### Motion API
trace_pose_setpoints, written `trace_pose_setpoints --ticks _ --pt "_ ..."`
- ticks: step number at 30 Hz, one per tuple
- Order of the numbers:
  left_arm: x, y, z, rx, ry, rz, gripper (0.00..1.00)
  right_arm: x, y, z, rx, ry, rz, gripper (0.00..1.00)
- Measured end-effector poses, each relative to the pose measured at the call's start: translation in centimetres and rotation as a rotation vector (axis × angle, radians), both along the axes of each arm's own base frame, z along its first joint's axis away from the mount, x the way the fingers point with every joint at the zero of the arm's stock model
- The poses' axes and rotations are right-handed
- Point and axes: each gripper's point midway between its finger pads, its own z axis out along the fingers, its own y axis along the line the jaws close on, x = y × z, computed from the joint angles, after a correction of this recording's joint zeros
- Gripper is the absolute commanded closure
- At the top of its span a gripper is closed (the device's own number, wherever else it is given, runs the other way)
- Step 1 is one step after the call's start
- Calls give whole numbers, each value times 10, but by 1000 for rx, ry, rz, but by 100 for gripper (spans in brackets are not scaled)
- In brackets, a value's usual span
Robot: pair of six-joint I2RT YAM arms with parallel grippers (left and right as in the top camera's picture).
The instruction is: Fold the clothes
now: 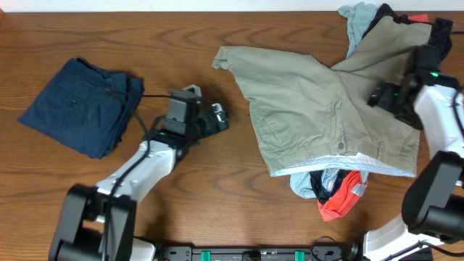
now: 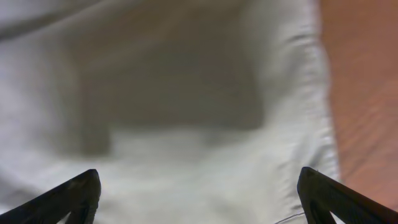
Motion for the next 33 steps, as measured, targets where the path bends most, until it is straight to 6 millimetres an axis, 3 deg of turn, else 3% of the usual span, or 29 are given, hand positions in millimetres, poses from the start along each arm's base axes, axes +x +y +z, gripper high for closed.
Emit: trace_pose_setpoints --ticks 10,18,20,25,29,31,33 --pt "-16 -68 -29 -104 65 -57 2 -14 -74 7 -34 -75 -186 1" --pt "-31 -113 -28 -159 69 -116 0 -10 -90 11 -56 -118 -214 1" --pt "-37 -122 -27 -171 77 -128 5 -9 -90 12 -57 -121 -214 1" --pt "-59 -145 -32 -179 114 -170 29 -9 -90 12 -59 -123 -213 1" --pt "-72 -152 -41 -167 148 -193 65 -9 -90 12 -58 -123 -213 1" --pt "-74 -150 -46 -154 159 -188 90 -9 -90 12 -59 -123 -213 1" --pt "-73 -147 -50 -141 160 -180 94 -9 -90 12 -59 -124 -213 1"
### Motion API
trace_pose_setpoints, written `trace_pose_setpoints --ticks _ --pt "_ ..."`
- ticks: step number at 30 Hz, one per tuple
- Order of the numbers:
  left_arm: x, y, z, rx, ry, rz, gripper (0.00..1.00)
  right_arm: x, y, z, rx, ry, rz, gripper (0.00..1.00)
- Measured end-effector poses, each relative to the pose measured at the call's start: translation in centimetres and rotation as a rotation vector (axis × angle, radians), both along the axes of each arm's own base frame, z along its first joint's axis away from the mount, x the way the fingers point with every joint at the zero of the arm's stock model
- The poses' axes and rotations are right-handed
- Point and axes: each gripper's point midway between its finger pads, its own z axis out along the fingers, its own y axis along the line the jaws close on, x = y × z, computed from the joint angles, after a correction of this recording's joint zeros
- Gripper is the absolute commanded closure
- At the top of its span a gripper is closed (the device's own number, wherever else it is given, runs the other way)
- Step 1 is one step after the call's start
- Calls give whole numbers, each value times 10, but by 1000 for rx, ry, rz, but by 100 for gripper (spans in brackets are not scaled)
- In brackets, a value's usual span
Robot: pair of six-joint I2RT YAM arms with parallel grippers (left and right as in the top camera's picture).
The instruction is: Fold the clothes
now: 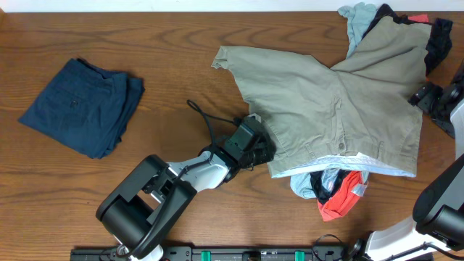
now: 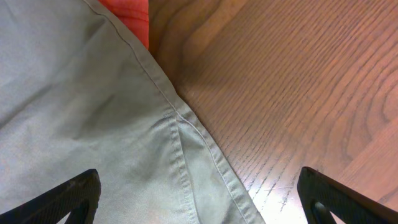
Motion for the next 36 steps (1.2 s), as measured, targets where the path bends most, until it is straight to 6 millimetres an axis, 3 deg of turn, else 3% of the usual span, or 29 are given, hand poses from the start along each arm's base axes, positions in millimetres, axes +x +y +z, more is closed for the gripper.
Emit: trace_pose_setpoints --ticks 5,8,11,16,18,20,21,27,32,36 --pt "13 -3 10 -35 -63 15 94 0 0 0 0 -1 0 1" --pt "35 -9 37 -127 -155 32 94 1 1 0 4 -4 3 1" --pt "65 -10 87 -240 -277 58 94 2 2 0 12 -7 10 1" --pt "110 1 204 -391 -510 108 94 2 3 0 11 -2 25 1" --pt "122 17 240 -423 -586 139 94 2 3 -1 12 -3 27 1" --pt "138 46 255 -414 -624 200 94 3 4 -1 18 -6 30 1" --pt "141 51 255 -410 -625 211 94 3 5 -1 19 -7 32 1" --pt "179 147 215 -279 -515 404 94 5 8 -1 32 -10 62 1" --pt "180 198 190 -259 -391 456 94 10 17 -1 56 -20 150 10" --pt "174 223 180 -282 -315 459 94 19 32 -1 97 -50 268 14"
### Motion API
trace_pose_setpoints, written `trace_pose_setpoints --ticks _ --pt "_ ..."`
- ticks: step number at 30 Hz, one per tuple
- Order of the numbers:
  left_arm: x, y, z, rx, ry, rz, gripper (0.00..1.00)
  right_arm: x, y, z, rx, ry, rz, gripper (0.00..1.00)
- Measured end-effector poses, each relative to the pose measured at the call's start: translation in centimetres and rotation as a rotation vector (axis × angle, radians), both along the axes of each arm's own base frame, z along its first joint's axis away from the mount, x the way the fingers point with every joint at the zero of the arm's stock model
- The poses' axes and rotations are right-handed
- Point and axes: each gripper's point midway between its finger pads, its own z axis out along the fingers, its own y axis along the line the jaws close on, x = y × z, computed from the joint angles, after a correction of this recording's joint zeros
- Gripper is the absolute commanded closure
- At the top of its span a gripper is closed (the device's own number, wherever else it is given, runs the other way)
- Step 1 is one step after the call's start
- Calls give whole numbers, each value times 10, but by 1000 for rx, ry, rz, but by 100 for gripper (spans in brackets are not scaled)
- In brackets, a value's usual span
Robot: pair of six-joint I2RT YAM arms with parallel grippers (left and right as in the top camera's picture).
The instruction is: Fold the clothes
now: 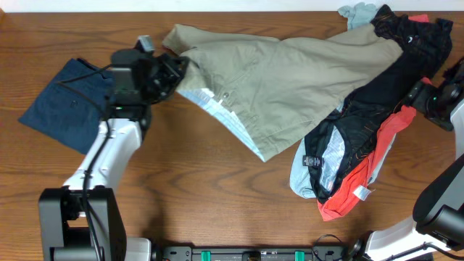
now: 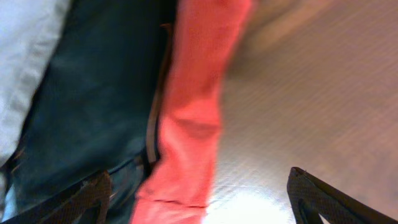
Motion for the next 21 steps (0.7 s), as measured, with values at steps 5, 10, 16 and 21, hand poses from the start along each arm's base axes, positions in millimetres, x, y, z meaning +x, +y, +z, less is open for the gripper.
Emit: trace_pose_setpoints --ticks 5,10,16,21 --pt "-11 26 -19 -22 103 15 94 17 35 5 74 -72 221 21" --pt "-33 33 -52 47 247 10 94 31 89 8 138 -124 478 28" --pt "-51 55 -84 198 365 76 94 35 152 -36 220 -51 714 34" --pt "-56 66 -93 263 401 114 92 29 173 -83 265 50 781 44"
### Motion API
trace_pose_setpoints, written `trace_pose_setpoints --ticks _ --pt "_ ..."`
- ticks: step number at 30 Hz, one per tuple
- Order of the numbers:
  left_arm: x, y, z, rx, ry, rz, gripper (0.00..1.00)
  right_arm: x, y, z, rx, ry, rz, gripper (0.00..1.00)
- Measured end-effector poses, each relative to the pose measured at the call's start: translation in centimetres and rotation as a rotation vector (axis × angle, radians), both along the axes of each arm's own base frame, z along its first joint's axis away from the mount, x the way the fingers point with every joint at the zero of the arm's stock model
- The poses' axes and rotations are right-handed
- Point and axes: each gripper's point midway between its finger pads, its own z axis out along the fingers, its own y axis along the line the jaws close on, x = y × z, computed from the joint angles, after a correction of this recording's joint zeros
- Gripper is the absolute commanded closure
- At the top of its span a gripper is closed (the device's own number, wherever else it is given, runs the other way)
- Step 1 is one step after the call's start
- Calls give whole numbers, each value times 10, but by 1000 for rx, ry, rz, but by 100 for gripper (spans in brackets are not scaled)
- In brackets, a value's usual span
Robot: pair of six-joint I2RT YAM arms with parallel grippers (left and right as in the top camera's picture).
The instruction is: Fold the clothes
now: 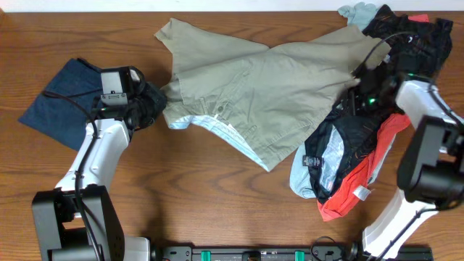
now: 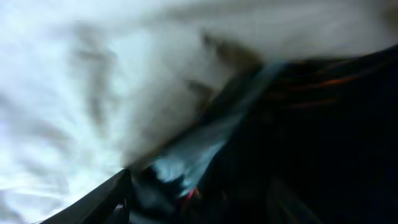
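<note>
A khaki pair of shorts [image 1: 268, 87] lies spread across the middle of the table, its right end still on the clothes pile. My left gripper [image 1: 156, 101] is shut on its bunched left edge, beside a folded navy garment [image 1: 65, 109]. My right gripper [image 1: 360, 93] hovers where the khaki meets a black garment [image 1: 362, 123]. The right wrist view is blurred. It shows pale khaki cloth [image 2: 93, 81] at the upper left, dark cloth [image 2: 311, 137] at the right, and one finger [image 2: 106, 196] set wide at the lower left. Nothing shows between the fingers.
The pile at the right holds the black garment, a red one [image 1: 348, 192] and a light blue one [image 1: 308, 174]. More cloth [image 1: 359, 13] lies at the far right corner. Bare wood [image 1: 181, 196] runs along the front.
My left gripper has moved nearer and a little left with the khaki edge. My right gripper has moved from the table's right edge to the khaki's right end over the black garment.
The khaki shorts first lay over the pile at the right, my left gripper mid-table and my right above them. Then my left gripper was at their lower left edge. Later the shorts lay stretched leftward, the pile uncovered. Now both grippers are at the shorts' ends.
</note>
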Motion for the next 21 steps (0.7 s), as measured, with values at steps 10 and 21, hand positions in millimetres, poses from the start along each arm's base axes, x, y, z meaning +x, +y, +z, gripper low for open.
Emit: trace_pose_setpoints --ticks 10,21 --pt "-7 5 -7 34 39 8 92 -5 -82 -14 -438 123 -254 27" --pt "-8 5 -7 34 40 9 92 -88 -250 11 -897 310 -723 15"
